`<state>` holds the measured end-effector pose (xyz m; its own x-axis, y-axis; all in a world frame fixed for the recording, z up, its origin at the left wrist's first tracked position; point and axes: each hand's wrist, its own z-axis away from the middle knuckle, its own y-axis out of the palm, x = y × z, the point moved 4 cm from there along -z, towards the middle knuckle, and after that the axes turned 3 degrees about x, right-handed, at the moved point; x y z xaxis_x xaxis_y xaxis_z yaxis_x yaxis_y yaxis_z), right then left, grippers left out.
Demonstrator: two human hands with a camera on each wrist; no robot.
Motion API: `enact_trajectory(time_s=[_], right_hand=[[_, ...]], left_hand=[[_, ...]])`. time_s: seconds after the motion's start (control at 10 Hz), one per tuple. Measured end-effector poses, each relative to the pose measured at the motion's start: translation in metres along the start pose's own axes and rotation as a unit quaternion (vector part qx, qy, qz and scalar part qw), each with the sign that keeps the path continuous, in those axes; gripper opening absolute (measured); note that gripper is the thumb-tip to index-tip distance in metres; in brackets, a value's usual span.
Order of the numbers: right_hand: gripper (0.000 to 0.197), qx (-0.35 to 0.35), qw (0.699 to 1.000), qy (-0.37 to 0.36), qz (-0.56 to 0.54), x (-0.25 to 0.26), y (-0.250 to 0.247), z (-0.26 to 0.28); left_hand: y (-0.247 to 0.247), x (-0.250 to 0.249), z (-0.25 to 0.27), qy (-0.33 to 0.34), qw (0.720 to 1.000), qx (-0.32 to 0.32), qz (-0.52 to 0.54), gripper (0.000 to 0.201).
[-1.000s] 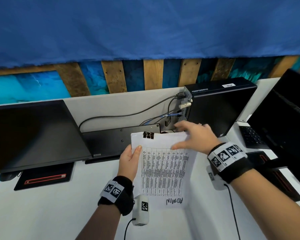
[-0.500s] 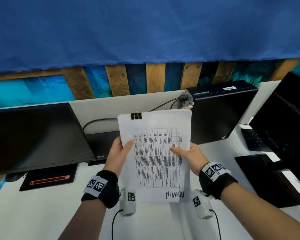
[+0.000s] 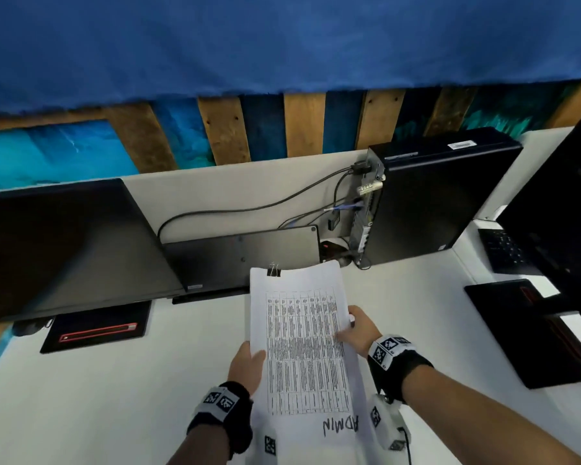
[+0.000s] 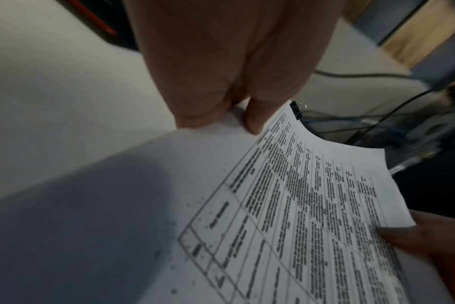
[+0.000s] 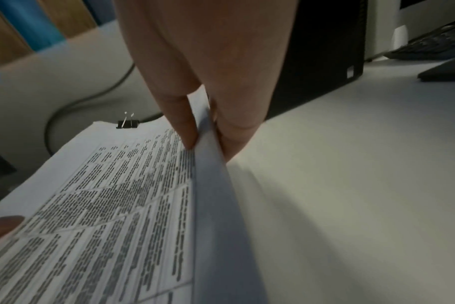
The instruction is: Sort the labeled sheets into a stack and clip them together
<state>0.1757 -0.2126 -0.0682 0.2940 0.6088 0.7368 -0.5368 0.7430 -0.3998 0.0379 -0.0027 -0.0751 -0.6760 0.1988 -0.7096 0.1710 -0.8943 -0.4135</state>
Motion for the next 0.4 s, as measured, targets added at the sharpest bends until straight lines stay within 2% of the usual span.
enact_trajectory(time_s=[0.1,0.2,0.3,0.4], right_hand=[[0.055,-0.011,0.999,0.028,0.037,-0.022,0.015,-0.004],[0.053,-0.007,0.998,0.041,0.038,-0.042,0.026,-0.01],[0.058,-0.015,0.997,0.052,0.056,-0.046,0.027,-0.011],[0.074,-0.041,0.987,0.063,0.143,-0.044,0.026,-0.01]], left_hand=[[0.013,0.029,-0.005,-0.047,0.998,-0.008,-0.029,0.018],[0.019,0.042,-0.005,-0.055,0.997,-0.034,-0.043,0.002],[0.019,0.038,-0.003,-0.047,0.994,-0.067,-0.075,0.005],[0.014,0.032,-0.004,-0.056,0.99,-0.111,-0.069,0.014]])
